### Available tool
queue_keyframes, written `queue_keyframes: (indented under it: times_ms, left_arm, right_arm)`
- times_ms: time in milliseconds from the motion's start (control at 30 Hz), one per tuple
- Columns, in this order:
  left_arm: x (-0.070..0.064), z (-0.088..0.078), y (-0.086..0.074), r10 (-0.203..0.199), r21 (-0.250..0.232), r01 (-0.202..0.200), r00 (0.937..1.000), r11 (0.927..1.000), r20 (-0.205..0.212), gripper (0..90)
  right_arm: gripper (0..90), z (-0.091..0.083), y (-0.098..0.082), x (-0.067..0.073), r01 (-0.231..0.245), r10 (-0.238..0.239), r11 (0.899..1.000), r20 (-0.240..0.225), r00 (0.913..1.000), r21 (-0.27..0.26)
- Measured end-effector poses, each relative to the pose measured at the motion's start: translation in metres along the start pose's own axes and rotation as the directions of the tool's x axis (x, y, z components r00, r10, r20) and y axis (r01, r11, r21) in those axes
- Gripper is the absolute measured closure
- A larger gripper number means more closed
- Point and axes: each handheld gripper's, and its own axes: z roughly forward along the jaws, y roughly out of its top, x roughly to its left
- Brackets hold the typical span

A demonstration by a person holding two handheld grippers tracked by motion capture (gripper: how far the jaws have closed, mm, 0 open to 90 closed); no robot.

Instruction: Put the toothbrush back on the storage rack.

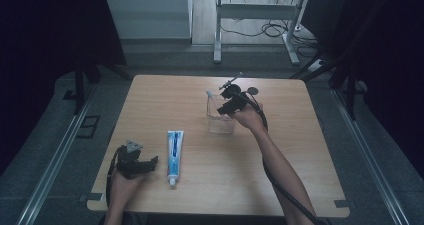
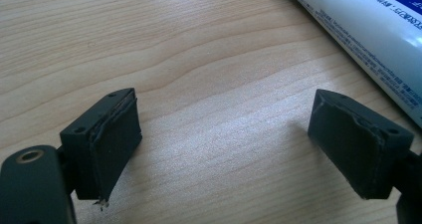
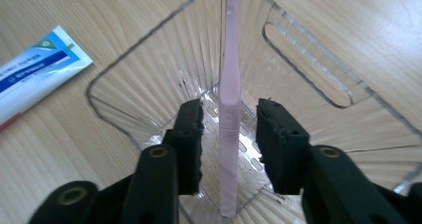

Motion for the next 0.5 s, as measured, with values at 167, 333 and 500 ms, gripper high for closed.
queue_keyframes:
  times_ms: [167,333,500]
  left_arm:
    - [0.000,0.000,0.000,0.000,0.000,0.000,1.0000,1.0000,0.001,13.0]
    - [0.000,0.000,0.000,0.000,0.000,0.000,1.0000,1.0000,0.001,13.0]
    - [0.000,0.000,0.000,0.000,0.000,0.000,1.0000,1.0000,0.002,13.0]
  right_arm:
    - [49.8,-0.012,0.000,0.004,0.015,-0.015,0.999,-0.005,0.9999,-0.039]
    - [42.7,-0.023,-0.001,0.008,0.029,-0.031,0.996,-0.015,0.9994,-0.079]
    - [35.3,-0.031,-0.004,0.011,0.031,-0.032,0.994,-0.011,0.9994,-0.101]
